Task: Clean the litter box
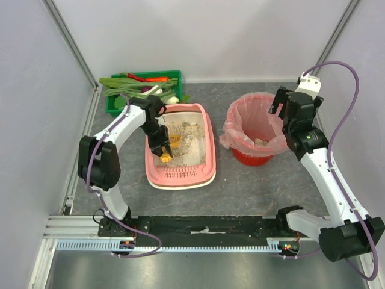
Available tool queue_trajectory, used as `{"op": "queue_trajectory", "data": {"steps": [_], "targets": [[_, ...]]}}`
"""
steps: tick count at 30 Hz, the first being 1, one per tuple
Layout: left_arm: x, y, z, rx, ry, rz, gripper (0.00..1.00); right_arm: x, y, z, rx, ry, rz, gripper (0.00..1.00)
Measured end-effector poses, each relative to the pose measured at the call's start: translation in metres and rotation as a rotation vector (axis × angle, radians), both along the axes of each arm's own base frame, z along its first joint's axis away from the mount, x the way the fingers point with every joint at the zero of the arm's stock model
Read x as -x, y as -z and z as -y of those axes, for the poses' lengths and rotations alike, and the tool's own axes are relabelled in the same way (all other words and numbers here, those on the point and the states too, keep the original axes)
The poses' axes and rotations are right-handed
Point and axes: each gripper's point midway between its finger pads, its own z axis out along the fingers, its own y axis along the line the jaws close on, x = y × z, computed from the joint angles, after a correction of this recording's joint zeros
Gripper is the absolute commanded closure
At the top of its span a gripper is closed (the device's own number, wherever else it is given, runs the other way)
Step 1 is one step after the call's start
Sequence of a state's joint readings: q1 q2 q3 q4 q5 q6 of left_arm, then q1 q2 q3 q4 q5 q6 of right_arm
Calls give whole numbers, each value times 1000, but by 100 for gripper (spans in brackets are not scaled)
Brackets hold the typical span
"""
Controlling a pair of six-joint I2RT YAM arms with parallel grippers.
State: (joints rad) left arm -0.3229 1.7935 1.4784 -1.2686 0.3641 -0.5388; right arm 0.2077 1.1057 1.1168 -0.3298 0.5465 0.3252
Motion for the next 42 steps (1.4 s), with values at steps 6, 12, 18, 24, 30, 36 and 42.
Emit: {"op": "queue_trajectory", "data": {"steps": [6,12,18,24,30,36,42], "targets": [[-8,4,-5,-28,23,48,98,0,1,0,1,1,-2,4],[5,3,-7,-56,50,43,98,-1,2,0,0,1,-6,4],[24,-7,-6,-71,85,26,98,-1,2,0,-6,2,-4,4],[45,-9,-11,-77,97,10,98,-1,2,0,-6,2,-4,4],[58,-9,-15,-83,119,0,98,-2,2,-1,-14,1,-1,4],[66,-11,-13,-76,151,18,98,-2,3,-3,-18,-10,-2,5],[78,-15,-15,-72,167,31,98,-2,0,-17,-3,-68,-9,9]]}}
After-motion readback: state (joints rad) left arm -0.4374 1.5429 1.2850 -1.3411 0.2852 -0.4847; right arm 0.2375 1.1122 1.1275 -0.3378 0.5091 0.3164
